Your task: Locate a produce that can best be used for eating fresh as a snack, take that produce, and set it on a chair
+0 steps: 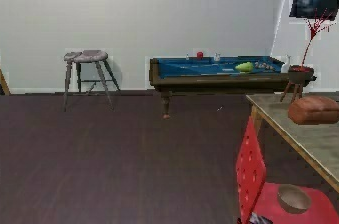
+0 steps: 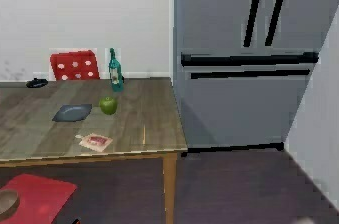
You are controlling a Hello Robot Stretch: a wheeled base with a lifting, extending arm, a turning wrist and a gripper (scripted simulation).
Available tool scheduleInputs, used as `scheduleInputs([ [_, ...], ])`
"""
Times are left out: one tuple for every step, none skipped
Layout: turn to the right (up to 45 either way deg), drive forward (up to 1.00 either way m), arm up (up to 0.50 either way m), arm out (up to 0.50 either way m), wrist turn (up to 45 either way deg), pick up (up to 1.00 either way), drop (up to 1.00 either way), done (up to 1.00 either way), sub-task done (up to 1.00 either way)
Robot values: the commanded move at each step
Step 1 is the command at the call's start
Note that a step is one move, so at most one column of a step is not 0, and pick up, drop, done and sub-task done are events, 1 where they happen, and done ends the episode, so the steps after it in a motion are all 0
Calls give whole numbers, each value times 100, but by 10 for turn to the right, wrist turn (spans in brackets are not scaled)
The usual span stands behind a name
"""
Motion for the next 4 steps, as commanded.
scheduleInputs([
  [-150, 0, 0, 0, 0, 0, 0, 0, 0],
  [450, 0, 0, 0, 0, 0, 0, 0, 0],
  [450, 0, 0, 0, 0, 0, 0, 0, 0],
  [450, 0, 0, 0, 0, 0, 0, 0, 0],
])
